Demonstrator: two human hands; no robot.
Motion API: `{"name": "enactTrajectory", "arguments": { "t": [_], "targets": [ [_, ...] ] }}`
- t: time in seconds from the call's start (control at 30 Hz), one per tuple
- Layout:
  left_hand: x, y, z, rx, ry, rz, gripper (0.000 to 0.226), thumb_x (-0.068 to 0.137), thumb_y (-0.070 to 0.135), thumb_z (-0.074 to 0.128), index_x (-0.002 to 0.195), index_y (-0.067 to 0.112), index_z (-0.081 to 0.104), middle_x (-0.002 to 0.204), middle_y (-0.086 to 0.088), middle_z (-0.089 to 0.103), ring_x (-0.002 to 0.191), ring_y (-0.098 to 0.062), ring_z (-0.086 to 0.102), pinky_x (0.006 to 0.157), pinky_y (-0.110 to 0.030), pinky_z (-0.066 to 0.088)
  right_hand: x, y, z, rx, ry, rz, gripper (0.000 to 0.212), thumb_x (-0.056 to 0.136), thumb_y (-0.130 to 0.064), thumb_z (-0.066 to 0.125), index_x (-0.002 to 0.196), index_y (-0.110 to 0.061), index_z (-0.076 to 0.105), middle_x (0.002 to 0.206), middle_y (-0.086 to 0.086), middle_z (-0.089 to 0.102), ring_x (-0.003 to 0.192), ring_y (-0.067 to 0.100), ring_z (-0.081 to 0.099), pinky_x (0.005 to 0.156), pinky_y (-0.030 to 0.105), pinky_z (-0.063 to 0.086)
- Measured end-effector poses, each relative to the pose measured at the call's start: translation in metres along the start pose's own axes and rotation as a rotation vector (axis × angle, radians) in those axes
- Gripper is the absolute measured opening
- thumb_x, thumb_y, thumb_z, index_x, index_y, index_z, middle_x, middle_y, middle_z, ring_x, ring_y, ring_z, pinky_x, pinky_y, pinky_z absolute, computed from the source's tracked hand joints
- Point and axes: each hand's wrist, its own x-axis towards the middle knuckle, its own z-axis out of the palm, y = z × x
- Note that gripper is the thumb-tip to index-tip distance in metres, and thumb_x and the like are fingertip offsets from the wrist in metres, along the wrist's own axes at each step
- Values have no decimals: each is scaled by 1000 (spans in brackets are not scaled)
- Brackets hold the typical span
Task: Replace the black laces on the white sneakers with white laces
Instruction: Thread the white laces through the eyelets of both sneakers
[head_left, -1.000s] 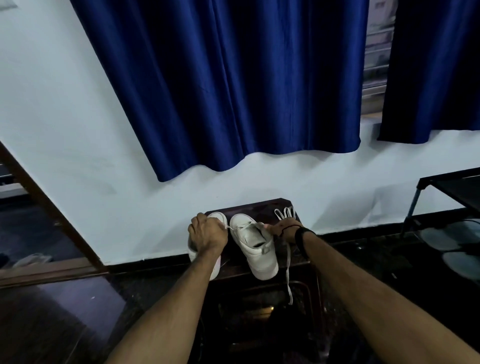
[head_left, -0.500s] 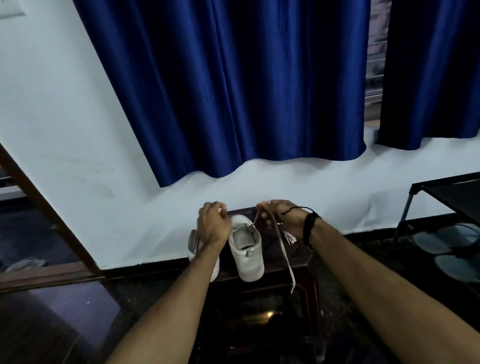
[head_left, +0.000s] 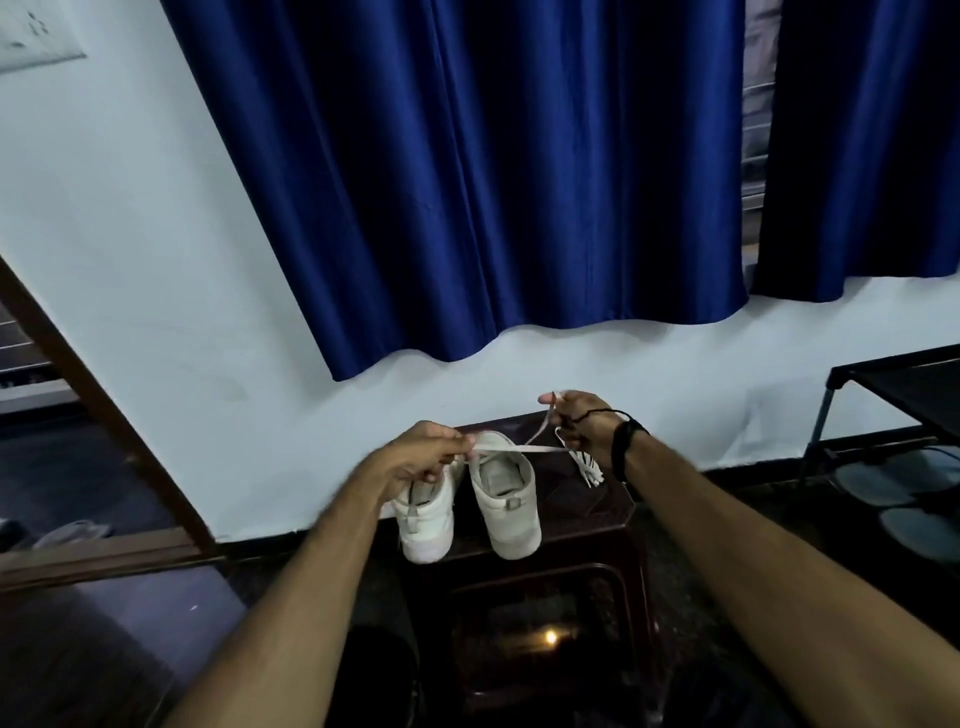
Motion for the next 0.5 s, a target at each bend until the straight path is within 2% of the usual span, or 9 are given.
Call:
{"name": "enactTrajectory", "arguments": {
  "t": [0.07, 0.1, 0.17, 0.2, 0.27, 0.33, 0.37, 0.47, 0.5],
  "targets": [
    [-5, 0, -7, 99, 86, -2, 23, 92, 32, 66, 82, 13, 74, 53, 10, 47, 53, -7, 34, 48, -18, 29, 4, 7, -3, -281, 15, 67, 18, 99, -15, 46, 102, -6, 61, 71, 6, 50, 53, 18, 49, 48, 25, 37],
    [-7, 1, -8, 115, 134, 16, 24, 93, 31, 66, 82, 11, 74, 50, 11, 48, 50, -5, 34, 46, -16, 29, 7, 11, -3, -563, 17, 114, 18, 95, -18, 52, 102, -6, 63, 81, 9, 55, 71, 25, 59, 61, 31, 45],
    [-4, 2, -6, 109, 197, 67, 25, 93, 29, 66, 83, 7, 74, 50, 9, 51, 47, -4, 36, 44, -14, 30, 4, 17, 1, -1152, 72, 206, 34, 85, -34, 57, 113, -15, 60, 119, 9, 56, 116, 31, 51, 95, 40, 42],
    [-3, 4, -3, 107, 206, 89, 25, 92, 29, 68, 82, 7, 74, 55, 6, 57, 49, -5, 40, 48, -15, 33, -3, 14, 10, -1238, 135, 173, 43, 83, -35, 58, 122, -18, 55, 132, 8, 48, 127, 30, 41, 102, 41, 35],
    [3, 8, 7, 126, 195, 131, 23, 87, 34, 73, 79, 13, 77, 73, -6, 71, 64, -11, 53, 65, -23, 44, -10, 3, 25, -980, -9, -58, 51, 87, -18, 60, 136, -15, 47, 142, 10, 43, 130, 25, 41, 98, 30, 36],
    [13, 11, 18, 175, 239, 139, 23, 83, 38, 76, 73, 18, 77, 80, -12, 74, 70, -15, 57, 71, -27, 44, -17, -7, 40, -367, -345, -76, 50, 84, 0, 58, 132, -9, 49, 131, 10, 58, 108, 17, 58, 83, 22, 45],
    [17, 14, 23, 197, 281, 128, 23, 83, 39, 76, 71, 19, 76, 77, -12, 73, 67, -13, 56, 67, -25, 44, -18, -7, 44, -240, -437, -68, 44, 84, 0, 60, 126, -8, 54, 118, 7, 65, 94, 12, 62, 76, 20, 47],
    [27, 15, 26, 189, 384, 103, 28, 80, 42, 77, 72, 16, 74, 67, -3, 68, 59, -9, 52, 56, -20, 40, -11, -2, 50, -293, -403, -149, 12, 95, -18, 58, 103, -11, 65, 85, -3, 66, 69, 5, 56, 64, 18, 43],
    [29, 14, 26, 169, 400, 96, 32, 78, 45, 78, 72, 14, 75, 67, -2, 69, 59, -9, 52, 58, -21, 41, -7, 1, 49, -325, -334, -180, 15, 96, -25, 58, 93, -14, 68, 76, -5, 64, 65, 6, 52, 63, 20, 42]
  ]
}}
